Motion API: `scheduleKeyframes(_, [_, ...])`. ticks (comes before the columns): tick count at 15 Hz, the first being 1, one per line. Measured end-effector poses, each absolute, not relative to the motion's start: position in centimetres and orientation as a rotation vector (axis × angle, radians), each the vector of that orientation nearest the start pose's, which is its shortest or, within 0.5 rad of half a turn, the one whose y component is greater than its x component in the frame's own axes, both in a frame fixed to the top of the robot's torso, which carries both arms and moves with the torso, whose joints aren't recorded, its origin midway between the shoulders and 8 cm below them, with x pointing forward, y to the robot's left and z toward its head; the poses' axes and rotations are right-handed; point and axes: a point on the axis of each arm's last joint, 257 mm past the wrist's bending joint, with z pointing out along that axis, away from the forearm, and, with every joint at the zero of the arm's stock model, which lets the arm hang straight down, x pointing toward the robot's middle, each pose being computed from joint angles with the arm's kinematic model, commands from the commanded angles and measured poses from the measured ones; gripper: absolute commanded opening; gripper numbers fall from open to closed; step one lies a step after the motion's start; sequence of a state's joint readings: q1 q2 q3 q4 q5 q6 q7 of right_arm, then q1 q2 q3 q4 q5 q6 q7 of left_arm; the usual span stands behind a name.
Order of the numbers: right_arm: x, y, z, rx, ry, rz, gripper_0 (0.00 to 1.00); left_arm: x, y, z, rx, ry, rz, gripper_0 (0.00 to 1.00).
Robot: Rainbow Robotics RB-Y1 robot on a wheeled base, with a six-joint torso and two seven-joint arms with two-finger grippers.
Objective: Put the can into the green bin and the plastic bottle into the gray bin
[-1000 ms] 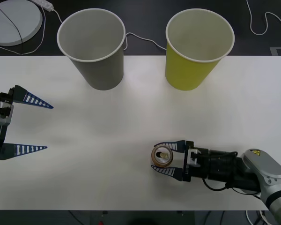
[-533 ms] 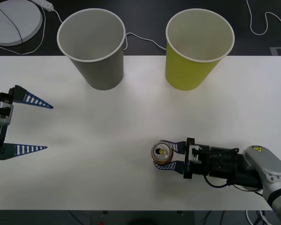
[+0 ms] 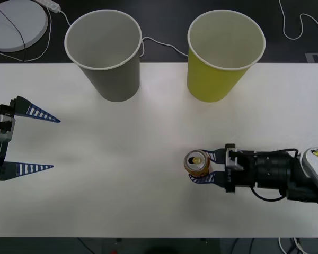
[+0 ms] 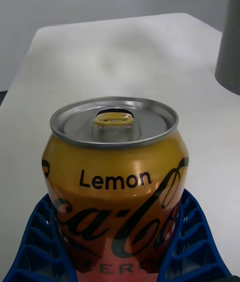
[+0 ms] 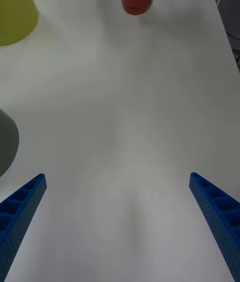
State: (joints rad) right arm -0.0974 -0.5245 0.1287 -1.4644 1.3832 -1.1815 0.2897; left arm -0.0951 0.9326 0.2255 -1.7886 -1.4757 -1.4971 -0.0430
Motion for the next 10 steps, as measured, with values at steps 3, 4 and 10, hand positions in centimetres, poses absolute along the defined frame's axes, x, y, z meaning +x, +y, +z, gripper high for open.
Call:
scheduleKeyframes(3, [38.5, -13.4, -26.8, -1.423, 1.43, 0.569, 0.0, 37.6, 27.9, -16.6, 1.832, 1.433, -0.228, 1.0])
scheduleKeyframes(4, [38.6, -13.9, -26.1, -1.417, 1.457, 0.556, 0.0, 37.6, 27.9, -16.6, 1.832, 1.433, -0.228, 1.0])
scheduleKeyframes(10, [37.8, -18.0, -21.1, -1.34, 1.666, 0.507, 0.0, 37.6, 27.9, -16.6, 1.832, 1.433, -0.228, 1.0])
